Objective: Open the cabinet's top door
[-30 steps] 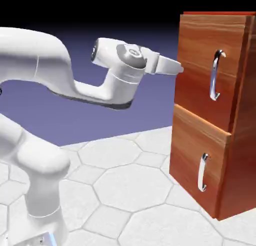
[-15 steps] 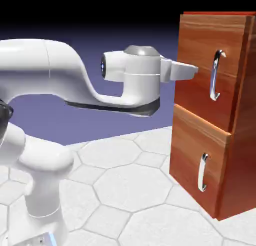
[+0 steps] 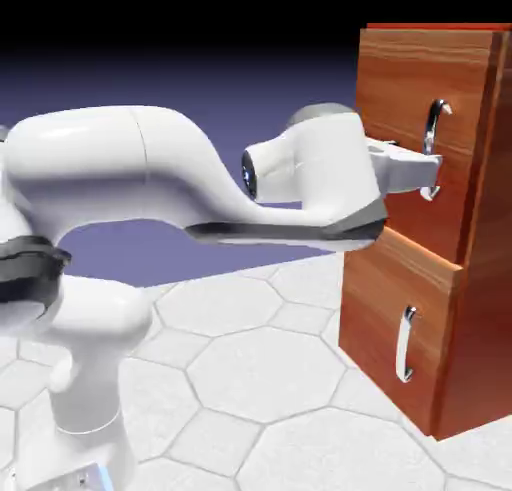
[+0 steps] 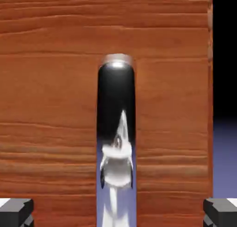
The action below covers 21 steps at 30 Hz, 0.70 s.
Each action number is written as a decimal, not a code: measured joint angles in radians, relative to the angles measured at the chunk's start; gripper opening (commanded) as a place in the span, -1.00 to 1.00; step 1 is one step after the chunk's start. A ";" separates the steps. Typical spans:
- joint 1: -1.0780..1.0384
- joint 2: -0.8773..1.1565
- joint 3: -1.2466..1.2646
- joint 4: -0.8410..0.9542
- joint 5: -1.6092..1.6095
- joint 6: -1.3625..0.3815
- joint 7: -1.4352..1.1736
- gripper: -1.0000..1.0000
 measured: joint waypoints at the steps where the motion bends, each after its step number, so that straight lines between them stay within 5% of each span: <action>1: 0.036 0.013 -0.024 0.025 -0.004 -0.005 0.002 0.00; 2: 0.042 0.015 -0.028 0.029 -0.005 -0.006 0.003 -1.00; 21: -0.574 0.078 0.507 -0.327 0.344 -0.259 0.003 -1.00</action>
